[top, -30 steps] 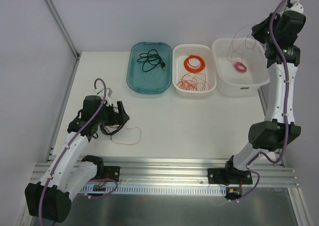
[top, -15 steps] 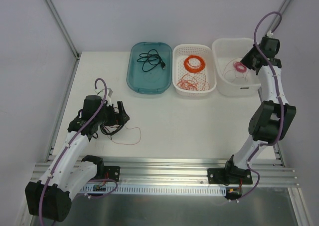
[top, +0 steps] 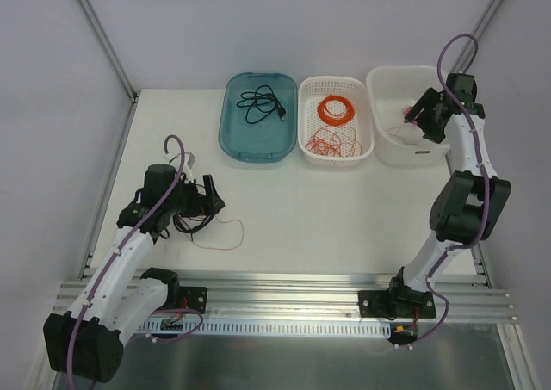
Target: Untangle the cables
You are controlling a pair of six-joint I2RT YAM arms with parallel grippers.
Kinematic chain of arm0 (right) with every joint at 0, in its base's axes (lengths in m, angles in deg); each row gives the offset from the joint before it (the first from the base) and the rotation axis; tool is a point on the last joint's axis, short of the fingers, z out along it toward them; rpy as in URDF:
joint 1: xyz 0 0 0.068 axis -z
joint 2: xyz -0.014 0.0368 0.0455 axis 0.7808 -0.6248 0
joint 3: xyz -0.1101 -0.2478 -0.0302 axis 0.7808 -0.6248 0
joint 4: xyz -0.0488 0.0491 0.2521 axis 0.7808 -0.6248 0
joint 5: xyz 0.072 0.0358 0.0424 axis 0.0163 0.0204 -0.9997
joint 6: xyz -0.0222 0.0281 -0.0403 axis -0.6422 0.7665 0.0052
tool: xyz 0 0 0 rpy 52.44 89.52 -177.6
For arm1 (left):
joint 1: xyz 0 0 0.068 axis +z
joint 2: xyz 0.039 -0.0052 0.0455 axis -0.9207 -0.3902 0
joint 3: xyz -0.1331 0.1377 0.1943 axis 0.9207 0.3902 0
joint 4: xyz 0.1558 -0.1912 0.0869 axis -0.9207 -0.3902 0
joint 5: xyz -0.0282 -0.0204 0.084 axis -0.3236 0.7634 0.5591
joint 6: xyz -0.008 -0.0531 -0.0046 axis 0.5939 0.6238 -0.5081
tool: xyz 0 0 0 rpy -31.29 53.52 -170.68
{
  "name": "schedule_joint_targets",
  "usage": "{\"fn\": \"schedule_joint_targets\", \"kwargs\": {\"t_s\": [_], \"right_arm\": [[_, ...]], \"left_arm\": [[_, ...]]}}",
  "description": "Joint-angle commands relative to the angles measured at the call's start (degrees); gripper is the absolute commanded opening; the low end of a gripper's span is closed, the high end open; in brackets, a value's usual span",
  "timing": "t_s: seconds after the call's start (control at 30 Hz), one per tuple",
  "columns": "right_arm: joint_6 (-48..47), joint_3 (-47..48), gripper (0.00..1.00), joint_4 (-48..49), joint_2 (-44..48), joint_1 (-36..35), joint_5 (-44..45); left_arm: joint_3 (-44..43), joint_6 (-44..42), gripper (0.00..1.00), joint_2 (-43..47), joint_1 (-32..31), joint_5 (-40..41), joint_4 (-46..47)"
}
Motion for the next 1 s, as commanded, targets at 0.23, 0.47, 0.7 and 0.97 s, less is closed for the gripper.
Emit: {"fn": "schedule_joint_targets", "kwargs": {"t_s": [0.23, 0.47, 0.7, 0.97], "right_arm": [[-2.3, -11.2, 0.97, -3.5, 27.8, -2.9, -2.2], [-0.2, -28.3, 0.97, -2.7, 45.4, -15.7, -1.1], [5.9, -44.9, 0.97, 3.5, 52.9, -36.6, 0.8], [9.7, -53.6, 0.97, 9.5, 53.3, -47.9, 4.5]], "left_arm": [[0.5, 1.7, 0.99, -1.2, 0.1, 0.0, 1.4], [-1.3, 7.1, 0.98, -10.8, 0.2, 3.1, -1.8], [-3.4, 14.4, 0.87, -21.3, 0.0, 3.3, -1.6], [-5.0, 19.2, 0.59, -31.5, -5.9, 4.0, 0.8]]}}
